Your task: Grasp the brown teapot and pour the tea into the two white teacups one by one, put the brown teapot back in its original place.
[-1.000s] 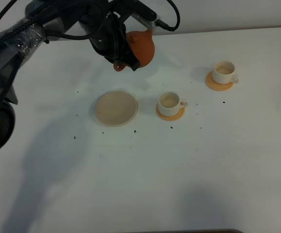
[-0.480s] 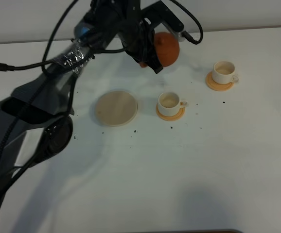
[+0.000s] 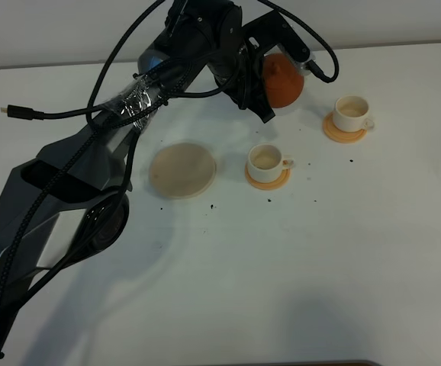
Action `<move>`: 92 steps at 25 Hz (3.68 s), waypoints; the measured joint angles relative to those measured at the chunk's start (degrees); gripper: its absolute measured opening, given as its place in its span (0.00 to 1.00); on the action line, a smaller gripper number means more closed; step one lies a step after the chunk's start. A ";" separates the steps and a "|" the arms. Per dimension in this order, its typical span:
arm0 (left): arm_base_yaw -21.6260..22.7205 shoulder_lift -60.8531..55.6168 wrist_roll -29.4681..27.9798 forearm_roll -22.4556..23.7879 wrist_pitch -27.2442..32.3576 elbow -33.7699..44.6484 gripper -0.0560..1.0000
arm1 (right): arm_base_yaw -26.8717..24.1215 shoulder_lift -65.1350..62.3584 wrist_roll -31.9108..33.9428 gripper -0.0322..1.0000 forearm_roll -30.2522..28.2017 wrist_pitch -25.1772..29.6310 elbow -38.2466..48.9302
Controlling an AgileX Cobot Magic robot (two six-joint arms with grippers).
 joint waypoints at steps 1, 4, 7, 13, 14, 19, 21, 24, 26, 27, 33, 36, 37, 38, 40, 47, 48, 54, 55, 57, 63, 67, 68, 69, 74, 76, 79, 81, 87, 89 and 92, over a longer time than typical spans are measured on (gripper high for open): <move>-0.04 0.00 0.05 -0.04 0.00 0.00 0.16 | 0.00 0.00 0.00 0.27 0.00 0.00 0.00; -0.24 0.00 0.11 0.02 0.00 0.00 0.16 | 0.00 0.00 0.00 0.27 0.00 0.00 0.00; -1.00 0.00 0.51 0.24 0.00 0.00 0.16 | 0.00 0.00 0.00 0.27 0.00 0.00 0.00; -3.49 0.00 1.99 0.23 -2.83 0.00 0.16 | 0.00 0.00 0.00 0.27 0.00 0.00 0.00; -3.82 0.00 2.11 0.23 -3.82 0.00 0.16 | 0.00 0.00 0.00 0.27 0.00 0.00 0.00; -4.70 0.00 2.48 0.35 -6.74 0.00 0.16 | 0.00 0.00 0.00 0.27 0.00 0.00 0.00; -4.75 0.00 2.48 0.35 -7.12 0.00 0.16 | 0.00 0.00 0.00 0.27 0.00 0.00 0.00; -4.75 0.00 2.61 0.37 -7.12 0.00 0.16 | 0.00 0.00 0.00 0.27 0.00 0.00 0.00; -4.75 0.00 2.61 0.81 -7.07 0.00 0.16 | 0.00 0.00 0.00 0.27 0.00 0.00 0.00; -4.75 0.00 2.65 0.99 -6.93 0.00 0.16 | 0.00 0.00 0.00 0.27 0.00 0.00 0.00; -4.60 0.00 3.58 2.75 -5.44 0.00 0.16 | 0.00 0.00 0.00 0.27 0.00 0.00 0.00; -4.19 0.07 4.40 4.25 -4.58 0.00 0.16 | 0.00 0.00 0.00 0.27 0.00 0.00 0.00; -4.03 0.07 4.76 4.58 -4.51 0.00 0.16 | 0.00 0.00 0.00 0.27 0.00 0.00 0.00; -3.92 0.13 5.01 5.00 -4.45 0.00 0.16 | 0.00 0.00 0.00 0.27 0.00 0.00 0.00; -3.72 0.25 6.16 5.58 -4.33 0.00 0.16 | 0.00 0.00 0.00 0.27 0.00 0.00 0.00; -3.37 0.67 9.57 5.97 -6.80 0.00 0.16 | 0.00 0.00 0.00 0.27 0.00 0.00 0.00; -3.37 0.67 9.82 5.97 -7.19 0.00 0.16 | 0.00 0.00 0.00 0.27 0.00 0.00 0.00; -3.37 0.72 12.39 6.73 -8.37 0.00 0.16 | 0.00 0.00 0.00 0.27 0.00 0.00 0.00; -3.37 0.72 12.98 7.21 -8.44 0.00 0.16 | 0.00 0.00 0.00 0.27 0.00 0.00 0.00; -3.37 0.85 13.95 8.27 -8.87 0.00 0.16 | 0.00 0.00 0.00 0.27 0.00 0.00 0.00; -3.37 1.63 16.58 8.92 -10.06 0.00 0.16 | 0.00 0.00 0.00 0.27 0.00 0.00 0.00; -3.47 2.78 18.13 10.09 -12.24 0.00 0.16 | 0.00 0.00 0.00 0.27 0.00 0.00 0.00; -3.55 2.92 18.38 10.17 -13.04 0.00 0.16 | 0.00 0.00 0.00 0.27 0.00 0.00 0.00; -3.54 3.06 18.81 10.22 -13.67 0.00 0.16 | 0.00 0.00 0.00 0.27 0.00 0.00 0.00; -4.34 3.17 20.48 10.66 -16.30 0.00 0.16 | 0.00 0.00 0.00 0.27 0.00 0.00 0.00; -4.70 3.45 20.84 11.07 -16.64 0.00 0.16 | 0.00 0.00 0.00 0.27 0.00 0.00 0.00; -4.87 4.14 22.13 11.34 -17.52 0.00 0.16 | 0.00 0.00 0.00 0.27 0.00 0.00 0.00; -4.87 4.60 22.83 11.40 -17.73 0.00 0.16 | 0.00 0.00 0.00 0.27 0.00 0.00 0.00; -4.87 5.12 23.79 12.47 -17.79 0.00 0.16 | 0.00 0.00 0.00 0.27 0.00 0.00 0.00; -4.87 5.12 23.85 13.40 -18.33 0.00 0.16 | 0.00 0.00 0.00 0.27 0.00 0.00 0.00; -4.87 5.12 24.12 14.58 -18.62 0.00 0.16 | 0.00 0.00 0.00 0.27 0.00 0.00 0.00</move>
